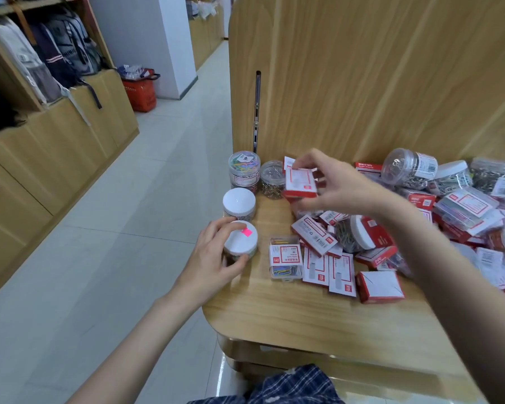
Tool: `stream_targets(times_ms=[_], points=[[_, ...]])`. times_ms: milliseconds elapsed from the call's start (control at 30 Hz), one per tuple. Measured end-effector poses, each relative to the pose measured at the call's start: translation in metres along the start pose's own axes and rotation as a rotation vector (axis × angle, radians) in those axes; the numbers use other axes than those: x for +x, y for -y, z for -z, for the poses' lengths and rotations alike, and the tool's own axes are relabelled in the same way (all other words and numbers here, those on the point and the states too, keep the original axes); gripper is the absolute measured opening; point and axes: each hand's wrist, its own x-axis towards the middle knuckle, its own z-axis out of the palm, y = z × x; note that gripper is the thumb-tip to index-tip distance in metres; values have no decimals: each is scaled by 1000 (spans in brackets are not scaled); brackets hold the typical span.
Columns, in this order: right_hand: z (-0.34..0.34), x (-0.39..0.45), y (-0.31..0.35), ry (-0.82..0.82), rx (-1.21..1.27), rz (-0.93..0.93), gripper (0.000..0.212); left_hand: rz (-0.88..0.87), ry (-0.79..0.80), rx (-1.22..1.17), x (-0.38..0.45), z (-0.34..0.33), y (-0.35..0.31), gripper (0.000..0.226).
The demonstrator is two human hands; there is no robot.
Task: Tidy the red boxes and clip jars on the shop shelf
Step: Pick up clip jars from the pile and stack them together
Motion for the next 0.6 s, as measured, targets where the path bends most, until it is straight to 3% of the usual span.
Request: stream_targets(times_ms=[200,333,467,600], points=[[-15,-34,-34,189,-469,108,63,-78,-201,20,0,-2,-13,42],[-21,-48,-47,118,-637,144,66,-167,-210,47,10,2,-29,34],[-14,-53,-48,136,-559,106,66,-174,-190,49,22,-1,-35,35],[1,-44,-41,44,-318,90,41,-182,-165,50,38,-3,-38,39]])
